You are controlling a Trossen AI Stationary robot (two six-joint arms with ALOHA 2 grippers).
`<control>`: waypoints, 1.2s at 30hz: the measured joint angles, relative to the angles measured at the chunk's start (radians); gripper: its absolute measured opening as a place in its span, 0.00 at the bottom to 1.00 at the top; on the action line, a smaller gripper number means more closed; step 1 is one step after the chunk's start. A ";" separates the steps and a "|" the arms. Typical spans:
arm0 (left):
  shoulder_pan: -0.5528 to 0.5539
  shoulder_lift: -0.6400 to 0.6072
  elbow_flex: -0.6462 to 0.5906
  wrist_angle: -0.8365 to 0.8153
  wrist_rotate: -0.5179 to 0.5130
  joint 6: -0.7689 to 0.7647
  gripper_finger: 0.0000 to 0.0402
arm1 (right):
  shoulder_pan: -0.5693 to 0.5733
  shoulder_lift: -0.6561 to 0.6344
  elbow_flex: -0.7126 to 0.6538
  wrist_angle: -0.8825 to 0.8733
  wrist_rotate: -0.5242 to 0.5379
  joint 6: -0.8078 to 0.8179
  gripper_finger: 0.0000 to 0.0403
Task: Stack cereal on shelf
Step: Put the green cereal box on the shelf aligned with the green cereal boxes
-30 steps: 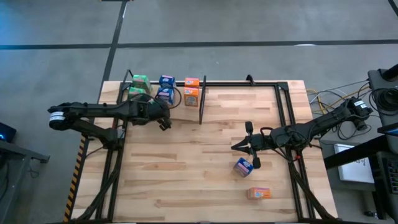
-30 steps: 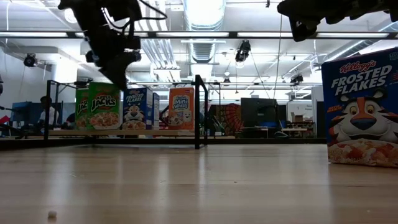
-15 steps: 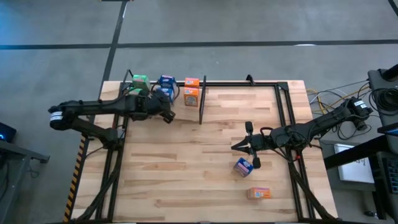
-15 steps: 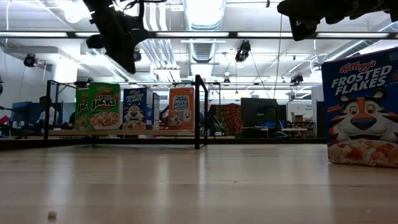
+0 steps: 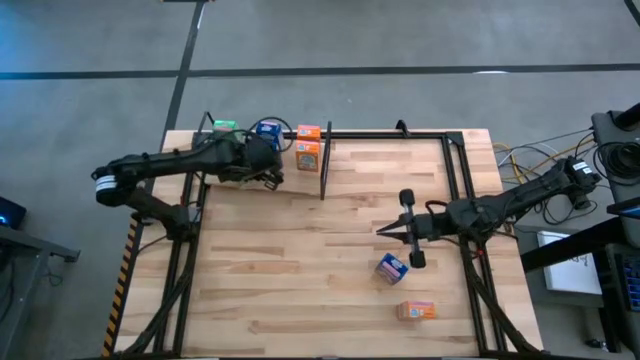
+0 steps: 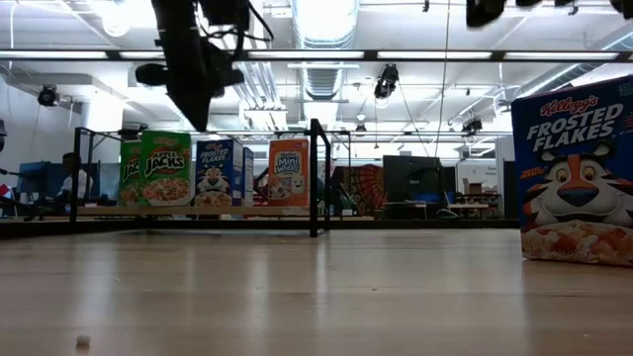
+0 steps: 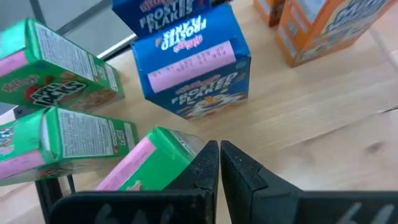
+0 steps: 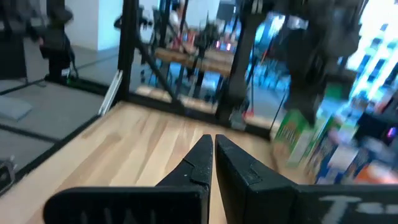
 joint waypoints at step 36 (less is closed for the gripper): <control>-0.276 0.036 0.003 -0.346 0.160 0.702 0.00 | 0.000 -0.037 0.118 -0.085 -0.007 -0.127 0.02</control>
